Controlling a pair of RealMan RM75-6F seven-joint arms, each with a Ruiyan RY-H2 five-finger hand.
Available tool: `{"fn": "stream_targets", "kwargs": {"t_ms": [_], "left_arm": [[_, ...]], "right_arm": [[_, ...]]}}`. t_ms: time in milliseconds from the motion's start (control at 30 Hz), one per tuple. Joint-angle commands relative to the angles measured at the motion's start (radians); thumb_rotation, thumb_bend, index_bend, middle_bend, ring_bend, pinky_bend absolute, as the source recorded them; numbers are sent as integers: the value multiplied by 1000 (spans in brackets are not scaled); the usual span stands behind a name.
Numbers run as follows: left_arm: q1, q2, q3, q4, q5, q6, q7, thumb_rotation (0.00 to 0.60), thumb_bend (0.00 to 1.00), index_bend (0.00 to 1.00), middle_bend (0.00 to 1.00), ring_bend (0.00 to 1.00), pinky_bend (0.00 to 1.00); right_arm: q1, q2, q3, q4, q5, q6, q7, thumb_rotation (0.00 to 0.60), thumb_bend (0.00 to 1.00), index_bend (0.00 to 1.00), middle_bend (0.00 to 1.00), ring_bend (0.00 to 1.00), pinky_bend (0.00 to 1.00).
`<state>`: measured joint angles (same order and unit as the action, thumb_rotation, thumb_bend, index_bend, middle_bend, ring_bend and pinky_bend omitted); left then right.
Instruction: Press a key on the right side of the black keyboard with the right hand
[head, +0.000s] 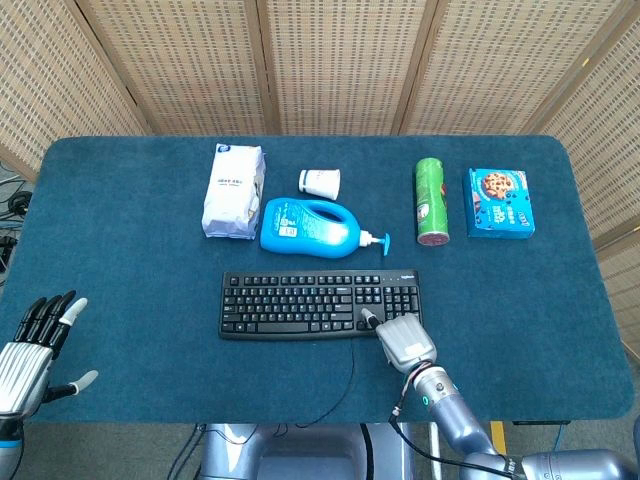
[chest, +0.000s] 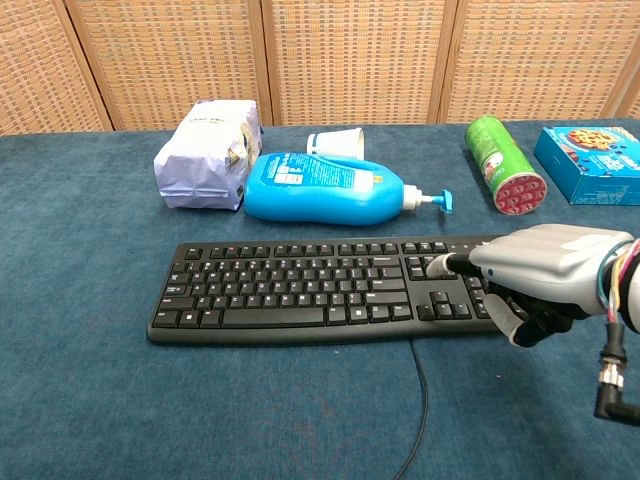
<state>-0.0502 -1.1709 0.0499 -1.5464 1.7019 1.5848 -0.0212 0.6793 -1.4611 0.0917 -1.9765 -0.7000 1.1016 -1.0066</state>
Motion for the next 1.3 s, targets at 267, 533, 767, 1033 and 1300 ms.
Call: {"fn": "stream_targets", "kwargs": {"t_ms": [267,533,767,1033,1300], "left_arm": [[0,0,-1,-1,-5,-1,2,600,0,0,0,0,0],[1,0,2,-3,1,1,5,600,0,0,0,0,0],[-1,1,1,-3,-1,0,3,600,0,0,0,0,0],[-2,0,2,-3,0,-3,3,600,0,0,0,0,0],[-3,-1,2,-2,-1,-4,4,600,0,0,0,0,0]], "right_arm": [[26,2,-36,23,14,8,37,600,878,25,765,728,578],[45,-9,-61,39,21,13,61,600,878,25,765,728,578],[64,-22,-72,54,36,16,69,600,878,25,765,728,578],[84,-33,-79,74,63,10,76,600,878,25,765,728,578],[97,-44,-93,95,81,8,84,600,878,25,765,728,578]]}}
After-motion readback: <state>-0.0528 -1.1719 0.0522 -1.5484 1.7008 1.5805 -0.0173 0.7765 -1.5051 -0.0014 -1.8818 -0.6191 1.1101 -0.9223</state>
